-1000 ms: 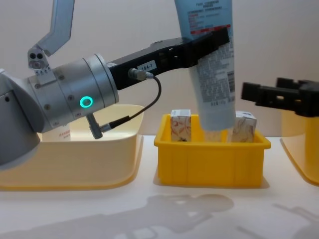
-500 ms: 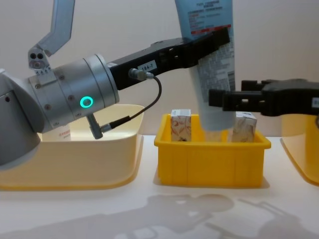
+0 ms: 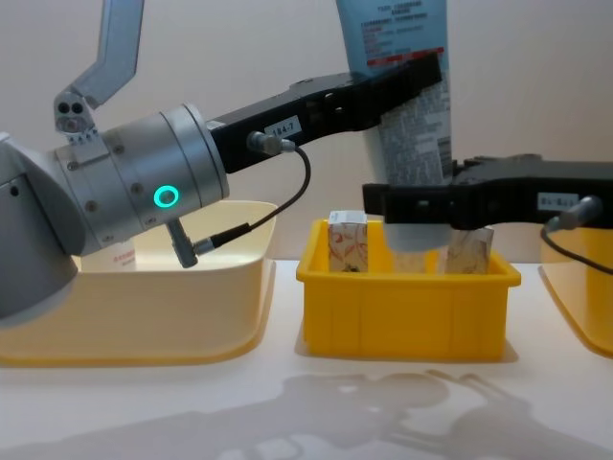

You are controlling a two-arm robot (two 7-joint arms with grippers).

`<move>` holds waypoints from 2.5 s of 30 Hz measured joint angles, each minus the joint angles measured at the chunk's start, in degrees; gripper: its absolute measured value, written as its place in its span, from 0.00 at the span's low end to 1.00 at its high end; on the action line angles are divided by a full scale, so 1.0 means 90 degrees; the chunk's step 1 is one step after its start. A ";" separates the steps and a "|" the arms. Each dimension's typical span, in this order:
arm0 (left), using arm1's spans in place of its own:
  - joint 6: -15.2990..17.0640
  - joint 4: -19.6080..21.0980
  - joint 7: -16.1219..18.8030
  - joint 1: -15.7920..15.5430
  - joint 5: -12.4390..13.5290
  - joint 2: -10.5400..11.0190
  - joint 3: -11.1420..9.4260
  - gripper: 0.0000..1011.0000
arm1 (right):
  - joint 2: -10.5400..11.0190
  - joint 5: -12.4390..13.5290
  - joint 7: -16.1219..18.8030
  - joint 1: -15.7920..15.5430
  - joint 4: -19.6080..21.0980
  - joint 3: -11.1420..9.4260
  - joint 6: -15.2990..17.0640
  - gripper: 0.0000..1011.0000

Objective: Bimanual collaborative sorting of washing and personal care products

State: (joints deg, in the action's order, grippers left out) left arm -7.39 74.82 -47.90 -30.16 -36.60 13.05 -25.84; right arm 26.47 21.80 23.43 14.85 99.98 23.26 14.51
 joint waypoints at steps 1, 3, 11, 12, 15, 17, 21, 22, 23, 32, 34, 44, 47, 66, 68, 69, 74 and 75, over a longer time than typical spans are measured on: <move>0.0000 0.0000 0.0000 0.0000 0.0000 0.0000 0.0000 0.26 | -0.0018 -0.0025 -0.0006 0.0022 -0.0023 0.0022 -0.0005 0.99; 0.0000 0.0000 0.0000 0.0000 0.0000 0.0000 0.0000 0.26 | -0.0049 -0.0059 -0.0012 0.0061 -0.0067 0.0059 -0.0019 0.99; 0.0000 0.0000 0.0000 0.0000 0.0000 0.0001 0.0001 0.26 | -0.0215 -0.0209 -0.0015 0.0260 -0.0291 0.0235 -0.0131 0.96; 0.0000 0.0000 0.0000 0.0000 0.0000 0.0001 0.0001 0.26 | -0.0222 -0.0217 -0.0014 0.0269 -0.0303 0.0244 -0.0137 0.94; 0.0000 0.0000 0.0000 0.0000 -0.0001 0.0000 0.0002 0.26 | -0.0257 -0.0249 -0.0014 0.0310 -0.0351 0.0282 -0.0155 0.88; 0.0000 0.0000 0.0000 0.0000 -0.0001 0.0000 0.0002 0.26 | -0.0278 -0.0271 -0.0013 0.0337 -0.0382 0.0305 -0.0171 0.81; 0.0000 0.0000 0.0000 0.0000 -0.0002 0.0000 0.0002 0.26 | -0.0305 -0.0295 -0.0010 0.0369 -0.0416 0.0336 -0.0188 0.76; 0.0000 0.0000 0.0000 0.0000 -0.0002 0.0000 0.0002 0.26 | -0.0314 -0.0303 -0.0009 0.0381 -0.0428 0.0346 -0.0192 0.75; 0.0000 0.0000 0.0000 0.0000 -0.0002 0.0000 0.0002 0.26 | -0.0319 -0.0307 -0.0008 0.0385 -0.0434 0.0349 -0.0194 0.75; 0.0000 0.0000 0.0000 0.0000 -0.0003 0.0000 0.0000 0.26 | -0.0354 -0.0334 -0.0004 0.0423 -0.0479 0.0387 -0.0221 0.69; 0.0000 0.0000 0.0000 0.0000 -0.0003 0.0000 0.0000 0.28 | -0.0359 -0.0336 -0.0003 0.0427 -0.0483 0.0393 -0.0224 0.68; 0.0001 0.0000 0.0000 -0.0001 0.0001 0.0000 0.0000 0.59 | -0.0375 -0.0347 0.0003 0.0446 -0.0502 0.0406 -0.0238 0.63; 0.0001 0.0000 0.0001 0.0000 0.0001 0.0000 0.0000 0.71 | -0.0378 -0.0349 0.0004 0.0449 -0.0505 0.0409 -0.0241 0.61; 0.0001 0.0000 0.0001 -0.0001 0.0001 0.0000 0.0000 0.99 | -0.0352 -0.0462 -0.0370 0.0220 -0.0337 0.0180 -0.0237 0.57; 0.0001 0.0000 0.0000 0.0000 0.0001 0.0000 0.0000 0.99 | -0.0342 -0.0497 -0.0496 0.0144 -0.0278 0.0108 -0.0227 0.57; 0.0001 0.0000 0.0000 0.0000 0.0001 0.0000 0.0000 0.99 | -0.0337 -0.0505 -0.0522 0.0121 -0.0261 0.0083 -0.0225 0.57; 0.0000 0.0000 0.0000 0.0000 0.0000 0.0000 0.0000 0.99 | -0.0307 -0.0604 -0.0839 -0.0070 -0.0117 -0.0124 -0.0201 0.57; 0.0000 0.0000 0.0000 0.0000 0.0001 0.0000 0.0000 0.99 | -0.0303 -0.0620 -0.0883 -0.0094 -0.0099 -0.0150 -0.0198 0.57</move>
State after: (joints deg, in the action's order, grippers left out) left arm -7.38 74.82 -47.90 -30.16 -36.60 13.05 -25.84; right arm 23.74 16.22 15.48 14.01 99.09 21.91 12.73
